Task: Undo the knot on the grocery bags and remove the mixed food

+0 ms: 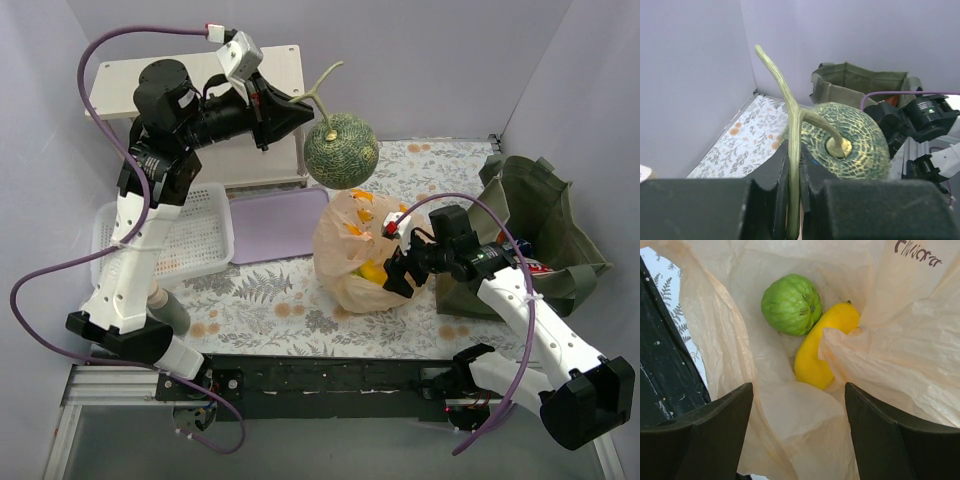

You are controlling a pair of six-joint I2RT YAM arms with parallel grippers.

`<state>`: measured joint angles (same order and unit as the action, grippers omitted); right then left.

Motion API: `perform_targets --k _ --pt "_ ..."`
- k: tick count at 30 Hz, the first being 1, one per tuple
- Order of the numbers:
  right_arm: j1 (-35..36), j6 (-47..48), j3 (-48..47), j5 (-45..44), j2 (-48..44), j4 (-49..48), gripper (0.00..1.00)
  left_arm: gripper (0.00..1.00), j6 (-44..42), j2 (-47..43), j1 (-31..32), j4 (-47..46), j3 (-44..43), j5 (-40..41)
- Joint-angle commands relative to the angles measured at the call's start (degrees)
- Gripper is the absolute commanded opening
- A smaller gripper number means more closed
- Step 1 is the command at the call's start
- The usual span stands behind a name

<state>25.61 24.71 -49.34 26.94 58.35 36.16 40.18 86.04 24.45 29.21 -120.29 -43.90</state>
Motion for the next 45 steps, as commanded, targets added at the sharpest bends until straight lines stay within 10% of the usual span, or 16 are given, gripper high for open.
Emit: perform_targets --k 1,18,30,45 --pt "-0.29 0.95 0.91 -1.01 -0.43 -0.75 0.81 0.0 -5.62 -3.05 -1.77 3.83 2.32 5.83" --pt "-0.47 1.22 1.27 -1.45 -0.08 -1.09 0.8 0.0 -21.27 -20.29 -15.81 10.8 40.54 41.78" --pt "-0.56 0.69 3.02 -1.1 -1.04 -1.36 0.8 0.0 -24.1 -16.96 -39.55 0.42 51.82 42.67" --pt "-1.7 -0.28 3.29 -1.19 -2.45 -1.53 0.8 0.0 -22.87 -10.01 -48.26 -7.06 58.41 48.47"
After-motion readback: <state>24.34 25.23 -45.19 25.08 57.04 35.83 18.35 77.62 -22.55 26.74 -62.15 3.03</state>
